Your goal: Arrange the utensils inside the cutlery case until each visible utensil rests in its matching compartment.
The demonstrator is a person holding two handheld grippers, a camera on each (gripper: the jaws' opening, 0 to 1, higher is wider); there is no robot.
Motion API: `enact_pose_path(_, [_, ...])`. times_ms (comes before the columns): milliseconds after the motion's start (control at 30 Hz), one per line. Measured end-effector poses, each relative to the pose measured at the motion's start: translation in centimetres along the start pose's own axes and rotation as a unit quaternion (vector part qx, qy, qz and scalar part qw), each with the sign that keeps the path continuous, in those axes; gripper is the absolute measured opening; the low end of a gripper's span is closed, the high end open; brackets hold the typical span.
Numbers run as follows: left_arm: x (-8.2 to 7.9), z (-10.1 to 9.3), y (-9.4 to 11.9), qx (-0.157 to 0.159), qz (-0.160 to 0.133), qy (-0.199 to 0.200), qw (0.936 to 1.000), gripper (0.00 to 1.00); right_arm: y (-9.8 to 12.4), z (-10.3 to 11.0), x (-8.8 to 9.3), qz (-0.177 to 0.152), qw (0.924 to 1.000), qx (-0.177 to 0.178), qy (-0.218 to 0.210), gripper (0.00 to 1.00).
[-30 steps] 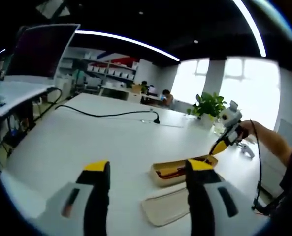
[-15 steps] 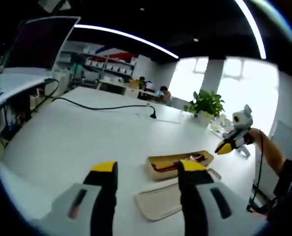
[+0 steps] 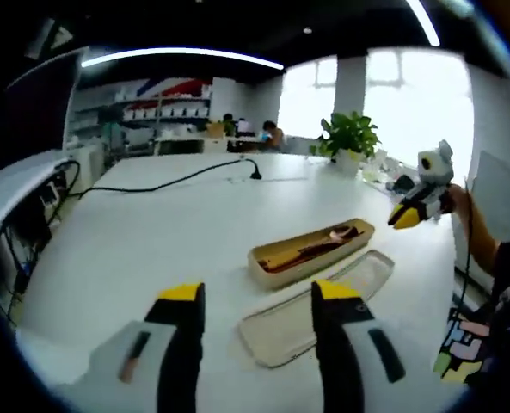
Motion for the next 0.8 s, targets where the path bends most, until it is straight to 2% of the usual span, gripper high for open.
enact_pose_path(67, [0.0,-0.5,0.0,0.012,0.007,-0.011,0.9999,0.52,0.0,0.7,0.5,-0.005,1.0,-0.008,0.002,0.11])
enact_pose_path(167, [0.4,-1.1,-0.2,0.009,0.037,-0.057,0.9976,0.53,-0.3,1.7,1.0,-0.021,0.9997,-0.002,0.015,0.12])
enact_pose_path(233, [0.7,-1.6,-0.4,0.028,0.044,-0.074,0.9959,0.53,-0.5,2.0,1.1,-0.042,0.9986,-0.001,0.031,0.13])
enact_pose_path(333, [1.1,-2.1,-0.3,0.042,0.064,-0.1,0.992,0.53,-0.5,2.5,1.4,-0.049,0.9984,-0.004,0.028,0.13])
enact_pose_path(600, [1.9,-1.4,-0.4,0.02,0.103,-0.119,0.9873,0.55,-1.2,3.7,2.6,-0.068,0.997,0.003,0.038,0.14])
enact_pose_path(667, [1.9,-1.3,-0.4,0.019,0.102,-0.131,0.986,0.56,-1.5,3.8,2.4,-0.125,0.9915,0.012,0.035,0.14])
enact_pose_path(700, [1.9,-1.2,-0.4,0.021,0.104,-0.131,0.9857,0.56,-1.5,3.8,2.5,-0.129,0.9911,0.01,0.03,0.14])
enact_pose_path(733, [2.0,-1.2,-0.3,0.024,0.108,-0.13,0.9853,0.56,-1.6,3.9,2.7,-0.106,0.9942,0.007,0.021,0.14])
enact_pose_path(800, [2.0,-1.1,-0.2,0.029,0.114,-0.127,0.9849,0.56,-1.7,3.9,2.8,-0.092,0.9953,0.01,0.027,0.17])
Point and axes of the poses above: the point that each gripper's makers call its tool centre point, and the gripper's own axes: y roughly backward along the fingers, z roughly to its left, x roughly out of its underside, the point moved 10 cm from there along y, roughly backward along the fingers, and after that the axes turned 8 degrees about -z, right-handed, at the moved point
